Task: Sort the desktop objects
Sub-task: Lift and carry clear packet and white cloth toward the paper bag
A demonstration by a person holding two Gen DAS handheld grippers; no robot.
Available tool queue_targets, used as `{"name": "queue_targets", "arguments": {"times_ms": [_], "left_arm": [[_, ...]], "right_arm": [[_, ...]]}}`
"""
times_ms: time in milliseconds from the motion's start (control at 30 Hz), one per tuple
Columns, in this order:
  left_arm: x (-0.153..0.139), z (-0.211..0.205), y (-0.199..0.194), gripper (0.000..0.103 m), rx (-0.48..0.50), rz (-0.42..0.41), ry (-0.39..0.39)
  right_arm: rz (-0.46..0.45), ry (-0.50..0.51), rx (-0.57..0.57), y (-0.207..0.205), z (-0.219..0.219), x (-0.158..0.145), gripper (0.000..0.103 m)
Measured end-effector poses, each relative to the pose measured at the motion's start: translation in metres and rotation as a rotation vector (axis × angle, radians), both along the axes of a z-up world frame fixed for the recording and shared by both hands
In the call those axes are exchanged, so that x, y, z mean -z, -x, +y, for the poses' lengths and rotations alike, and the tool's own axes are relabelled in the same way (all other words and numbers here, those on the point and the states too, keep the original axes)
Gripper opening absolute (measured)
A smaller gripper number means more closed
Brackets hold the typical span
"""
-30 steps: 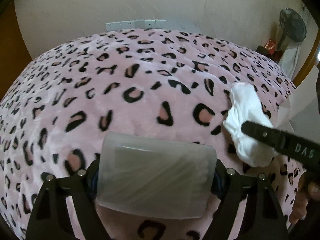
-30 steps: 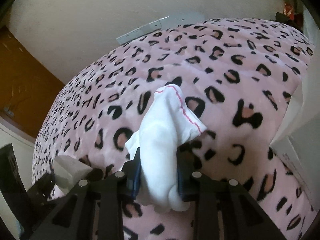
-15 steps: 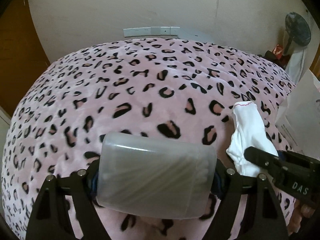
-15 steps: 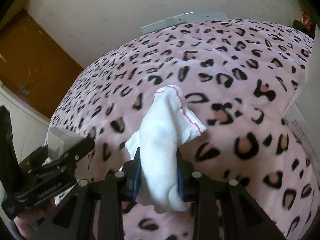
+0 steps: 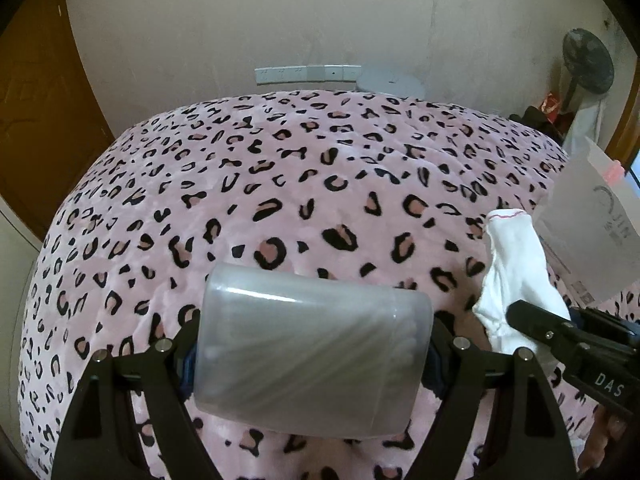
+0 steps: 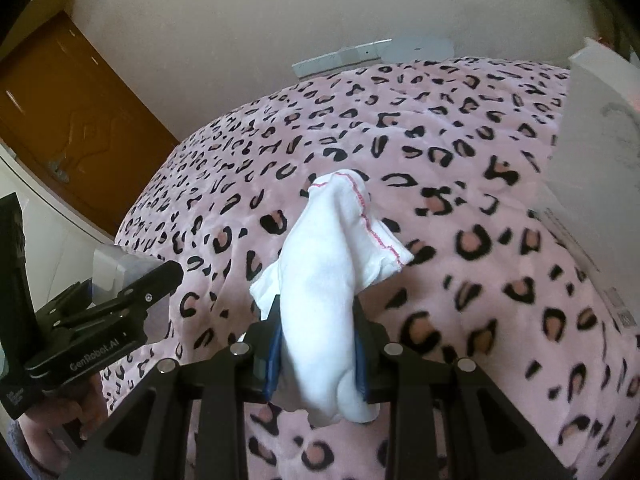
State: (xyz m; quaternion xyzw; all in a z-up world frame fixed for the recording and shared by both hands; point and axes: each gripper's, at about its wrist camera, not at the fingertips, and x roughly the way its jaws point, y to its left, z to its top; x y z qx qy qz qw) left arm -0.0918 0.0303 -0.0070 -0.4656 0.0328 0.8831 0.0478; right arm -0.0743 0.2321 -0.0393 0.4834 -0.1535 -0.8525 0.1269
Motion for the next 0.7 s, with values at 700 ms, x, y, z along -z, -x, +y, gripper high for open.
{"name": "queue_targets", "arguments": {"times_ms": [700], "left_arm": [[-0.055,0.057,-0.063,0.082,0.149,0.047,-0.022]], "right_arm": [[0.08,-0.059,0.108,-0.08,0.039,-0.06,0.029]]}}
